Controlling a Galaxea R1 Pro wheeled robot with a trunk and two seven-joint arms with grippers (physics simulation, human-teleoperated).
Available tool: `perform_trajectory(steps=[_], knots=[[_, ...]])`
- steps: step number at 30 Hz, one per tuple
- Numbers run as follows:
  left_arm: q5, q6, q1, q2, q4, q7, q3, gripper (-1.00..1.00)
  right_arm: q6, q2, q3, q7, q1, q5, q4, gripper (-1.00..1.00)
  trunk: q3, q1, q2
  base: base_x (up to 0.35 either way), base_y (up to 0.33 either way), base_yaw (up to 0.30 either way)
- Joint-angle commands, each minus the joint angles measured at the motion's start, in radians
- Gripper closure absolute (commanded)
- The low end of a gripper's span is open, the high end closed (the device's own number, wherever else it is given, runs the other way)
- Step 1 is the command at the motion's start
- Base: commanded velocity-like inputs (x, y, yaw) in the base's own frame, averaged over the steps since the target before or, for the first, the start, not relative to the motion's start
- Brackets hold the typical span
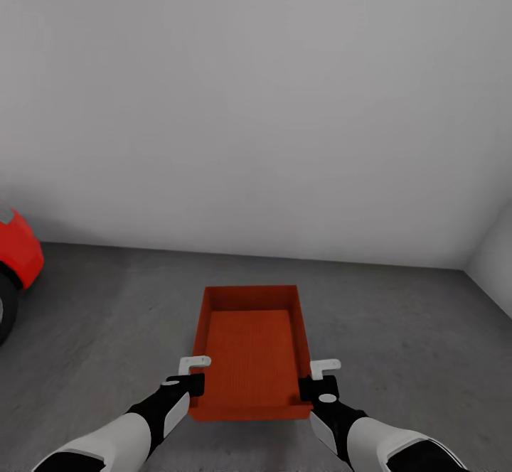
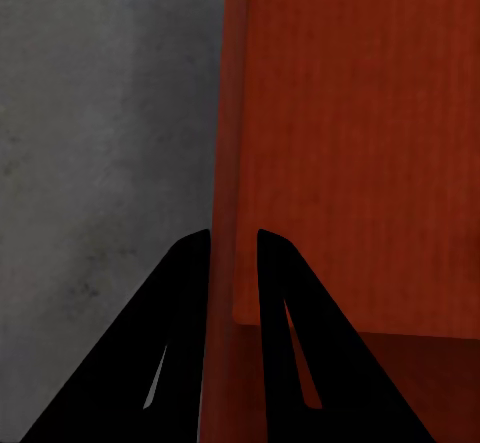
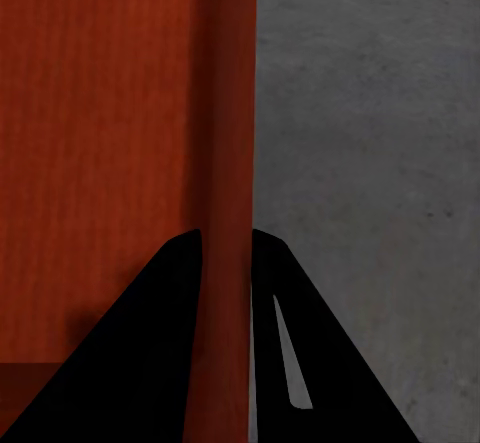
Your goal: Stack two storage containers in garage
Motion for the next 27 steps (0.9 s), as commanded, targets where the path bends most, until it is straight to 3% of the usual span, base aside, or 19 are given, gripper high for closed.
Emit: perform_trajectory(steps=[1, 27], knots=[[-0.007, -0.011, -0.001, 0.088, -0.006, 0.011, 0.056, 1.0, 0.0, 0.001, -0.044, 0.001, 0.0, -0.002, 0.001, 1.0, -0.003, 0.0, -0.001, 0.0, 0.0, 0.0], [-0.007, -0.011, -0.001, 0.088, -0.006, 0.011, 0.056, 1.0, -0.004, 0.0, -0.044, 0.001, 0.0, -0.002, 0.001, 1.0, -0.042, 0.0, -0.001, 0.0, 0.0, 0.0]])
